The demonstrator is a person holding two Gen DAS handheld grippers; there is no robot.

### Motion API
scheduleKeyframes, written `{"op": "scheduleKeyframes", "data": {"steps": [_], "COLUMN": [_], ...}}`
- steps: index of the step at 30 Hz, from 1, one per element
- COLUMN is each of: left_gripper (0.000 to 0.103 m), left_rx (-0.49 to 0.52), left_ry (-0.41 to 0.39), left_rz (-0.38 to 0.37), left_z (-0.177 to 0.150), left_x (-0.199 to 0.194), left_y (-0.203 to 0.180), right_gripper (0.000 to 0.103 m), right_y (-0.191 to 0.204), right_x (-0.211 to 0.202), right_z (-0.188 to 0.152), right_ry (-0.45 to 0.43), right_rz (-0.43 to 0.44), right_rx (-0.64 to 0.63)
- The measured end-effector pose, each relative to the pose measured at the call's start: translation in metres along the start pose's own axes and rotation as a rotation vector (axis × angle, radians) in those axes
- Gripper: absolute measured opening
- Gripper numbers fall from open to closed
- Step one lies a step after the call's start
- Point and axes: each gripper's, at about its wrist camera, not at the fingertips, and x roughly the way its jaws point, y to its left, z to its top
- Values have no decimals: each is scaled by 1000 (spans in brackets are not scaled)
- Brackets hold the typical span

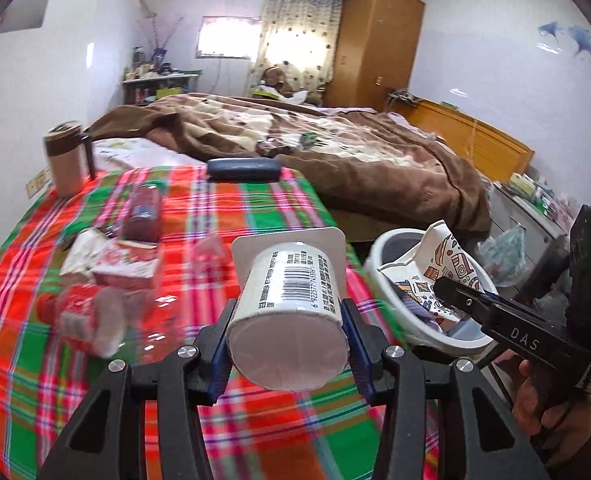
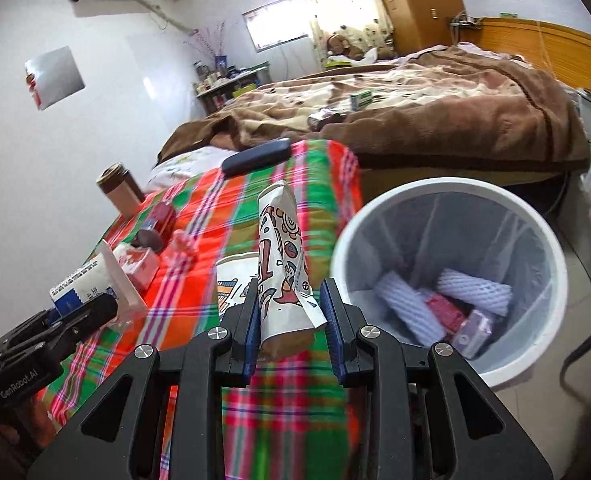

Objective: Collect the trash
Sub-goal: 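Carry yogurt cup and printed wrapper to the wastebasket while opening both grippers over it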

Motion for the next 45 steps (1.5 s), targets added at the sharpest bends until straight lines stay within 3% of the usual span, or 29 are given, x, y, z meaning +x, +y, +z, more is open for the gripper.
{"op": "scheduleKeyframes", "data": {"steps": [13, 23, 32, 34, 36, 45], "left_gripper": [49, 49, 50, 53, 64, 65], "left_rx": [120, 179, 192, 194, 188, 161], "left_ry": [28, 74, 113, 110, 108, 87], "left_rz": [-98, -166, -197, -187, -182, -166], "left_z": [18, 20, 19, 19, 19, 21], "left_x": [41, 75, 97, 98, 98, 85], "left_y": [-78, -131, -147, -148, -147, -132], "right_gripper": [29, 30, 31, 37, 56, 56], "right_y": [-59, -97, -109, -109, -109, -106], "right_x": [-14, -8, 1, 0, -1, -8], "right_z": [9, 9, 8, 7, 7, 7], "right_ry": [-32, 8, 67, 72, 65, 42], "right_rz": [-128, -218, -242, -245, -248, -241], "right_rx": [69, 108, 110, 99, 97, 108]}}
